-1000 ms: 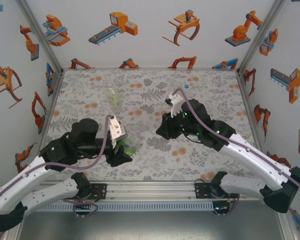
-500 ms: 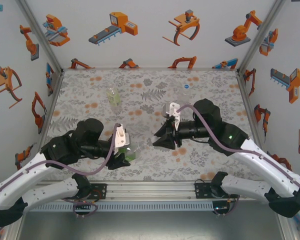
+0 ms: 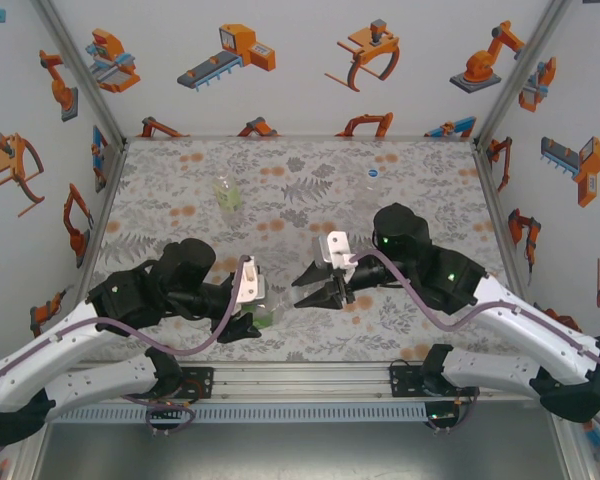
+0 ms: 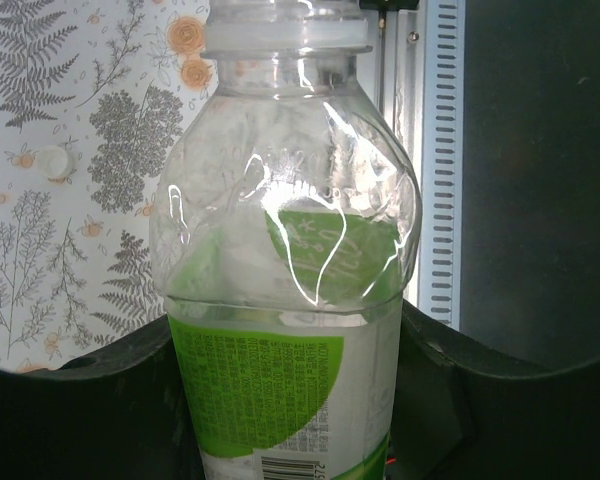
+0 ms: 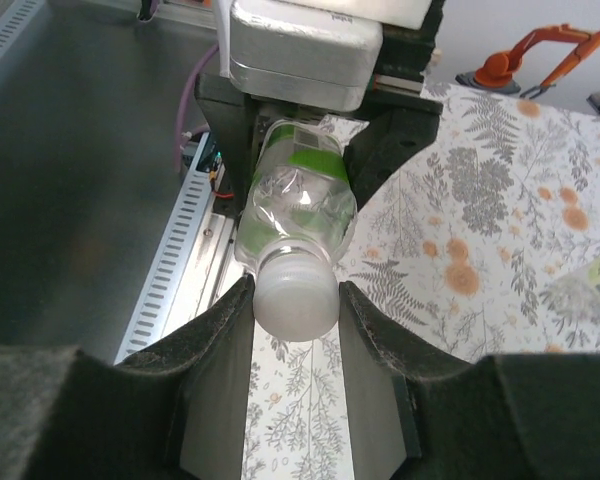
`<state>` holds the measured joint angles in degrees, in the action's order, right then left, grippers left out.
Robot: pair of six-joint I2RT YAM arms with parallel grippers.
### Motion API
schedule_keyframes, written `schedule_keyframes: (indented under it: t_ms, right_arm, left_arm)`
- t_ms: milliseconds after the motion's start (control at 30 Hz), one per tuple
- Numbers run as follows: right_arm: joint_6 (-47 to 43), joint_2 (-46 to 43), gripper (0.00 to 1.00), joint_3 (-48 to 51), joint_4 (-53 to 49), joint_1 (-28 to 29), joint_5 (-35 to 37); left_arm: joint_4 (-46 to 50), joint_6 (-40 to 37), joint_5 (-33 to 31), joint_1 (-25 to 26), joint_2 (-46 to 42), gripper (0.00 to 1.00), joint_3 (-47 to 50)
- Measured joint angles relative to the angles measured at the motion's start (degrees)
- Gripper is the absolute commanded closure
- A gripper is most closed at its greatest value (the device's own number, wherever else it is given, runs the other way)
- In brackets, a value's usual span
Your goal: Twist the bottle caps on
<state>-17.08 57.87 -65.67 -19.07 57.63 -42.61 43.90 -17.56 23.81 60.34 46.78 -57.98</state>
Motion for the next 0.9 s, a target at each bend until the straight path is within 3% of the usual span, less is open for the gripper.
schedule_keyframes:
  t_ms: [900]
  right_arm:
    - [-1.7, -3.5, 1.0, 3.3, 4.9, 2.6, 4.5]
  left_arm:
    - [-3.2, 0.0, 1.8, 0.2, -1.2, 1.0, -0.1]
